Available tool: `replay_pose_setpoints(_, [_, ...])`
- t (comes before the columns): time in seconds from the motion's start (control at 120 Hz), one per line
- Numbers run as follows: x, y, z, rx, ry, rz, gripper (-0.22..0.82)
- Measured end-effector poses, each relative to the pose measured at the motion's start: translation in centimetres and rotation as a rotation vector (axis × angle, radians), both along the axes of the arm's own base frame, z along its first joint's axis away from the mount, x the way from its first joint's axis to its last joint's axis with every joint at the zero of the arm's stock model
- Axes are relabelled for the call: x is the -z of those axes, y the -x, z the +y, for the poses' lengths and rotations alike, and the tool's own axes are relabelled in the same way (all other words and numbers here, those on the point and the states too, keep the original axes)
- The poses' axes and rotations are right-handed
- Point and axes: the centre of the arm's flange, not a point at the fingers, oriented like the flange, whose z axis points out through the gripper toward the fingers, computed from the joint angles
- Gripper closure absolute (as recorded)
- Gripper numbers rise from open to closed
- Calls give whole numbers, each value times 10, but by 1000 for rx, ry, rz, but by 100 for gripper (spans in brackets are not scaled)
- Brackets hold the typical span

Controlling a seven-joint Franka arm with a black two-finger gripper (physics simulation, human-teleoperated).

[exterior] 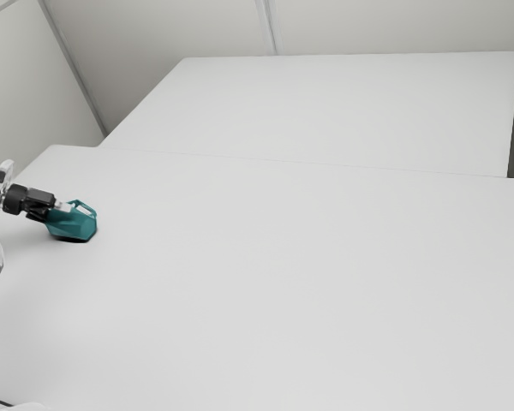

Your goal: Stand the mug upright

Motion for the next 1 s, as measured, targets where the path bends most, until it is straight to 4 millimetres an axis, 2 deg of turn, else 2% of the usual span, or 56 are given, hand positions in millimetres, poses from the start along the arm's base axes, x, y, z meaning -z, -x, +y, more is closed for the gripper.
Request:
replay_pose_setpoints(0.567, [0,2,-1,5,21,-2,41])
replay_pose_setpoints(0.692, [0,2,-1,9,24,-2,54])
replay_pose_setpoints(0.792, [-2,1,-3,12,24,-6,62])
replay_pose_setpoints(1.0, [-15,-11,-13,36,29,-35,73])
